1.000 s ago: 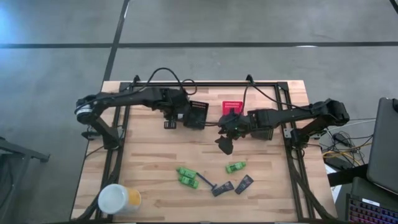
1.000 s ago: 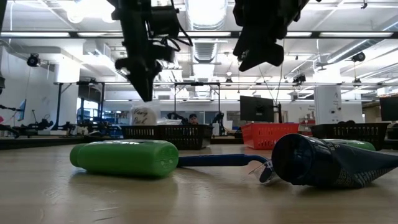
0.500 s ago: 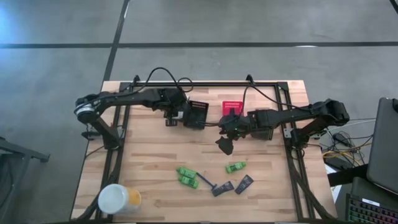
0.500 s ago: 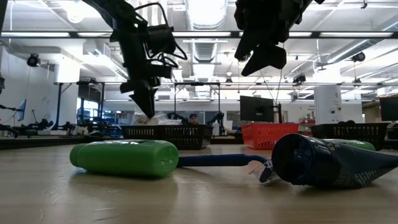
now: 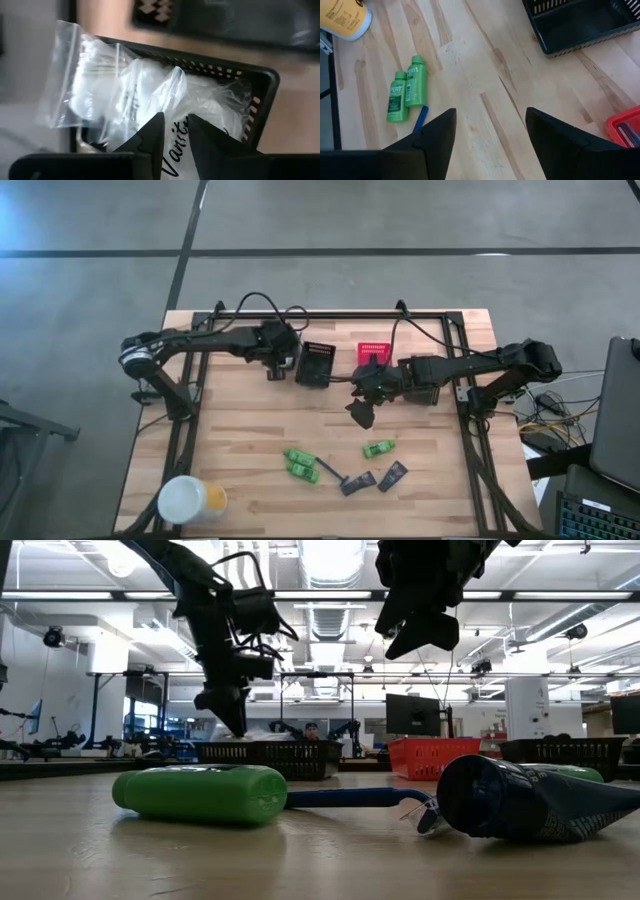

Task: Pick & Place Travel size toiletries
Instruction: Put the white cotton pack into the left black bin, then put the blue razor into the red bin

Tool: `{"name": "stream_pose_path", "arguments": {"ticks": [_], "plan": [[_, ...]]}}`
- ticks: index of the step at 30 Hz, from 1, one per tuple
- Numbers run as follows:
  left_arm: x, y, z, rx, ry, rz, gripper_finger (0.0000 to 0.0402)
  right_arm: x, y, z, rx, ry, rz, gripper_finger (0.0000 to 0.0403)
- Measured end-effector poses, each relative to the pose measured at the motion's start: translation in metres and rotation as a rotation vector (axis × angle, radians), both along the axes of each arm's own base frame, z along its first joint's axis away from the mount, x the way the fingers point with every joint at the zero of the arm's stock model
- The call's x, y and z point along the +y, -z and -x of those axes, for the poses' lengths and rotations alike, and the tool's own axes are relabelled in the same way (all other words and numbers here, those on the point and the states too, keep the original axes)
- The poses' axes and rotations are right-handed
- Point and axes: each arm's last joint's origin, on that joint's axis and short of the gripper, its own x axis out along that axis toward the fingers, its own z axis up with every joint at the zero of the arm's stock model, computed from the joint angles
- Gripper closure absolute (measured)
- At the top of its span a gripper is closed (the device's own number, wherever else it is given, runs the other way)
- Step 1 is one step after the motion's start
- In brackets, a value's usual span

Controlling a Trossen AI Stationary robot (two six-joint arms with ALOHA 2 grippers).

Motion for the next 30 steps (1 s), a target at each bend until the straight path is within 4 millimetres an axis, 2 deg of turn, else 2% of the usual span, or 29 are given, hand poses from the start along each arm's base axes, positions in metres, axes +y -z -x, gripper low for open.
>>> {"name": "stream_pose_path", "arguments": {"ticks": [5, 14, 22, 30], "plan": [[0.0, -0.007, 0.002, 0.007, -0.019, -0.044, 0.0312, 0.0, 0.0, 0.0, 0.0, 0.0, 0.0, 0.0155], [-0.005, -0.051, 0.011, -0.162, -0.049, -0.05, 0.0312, 0.0, 0.0, 0.0, 0.001, 0.0, 0.0, 0.0125], [-0.021, -0.085, 0.031, -0.406, -0.147, 0.204, 0.0312, 0.0, 0.0, 0.0, 0.003, -0.004, 0.004, 0.0098], [-0.037, -0.111, 0.055, -0.551, -0.239, 0.275, 0.0312, 0.0, 0.0, 0.0, 0.002, -0.009, 0.008, 0.0073]]}}
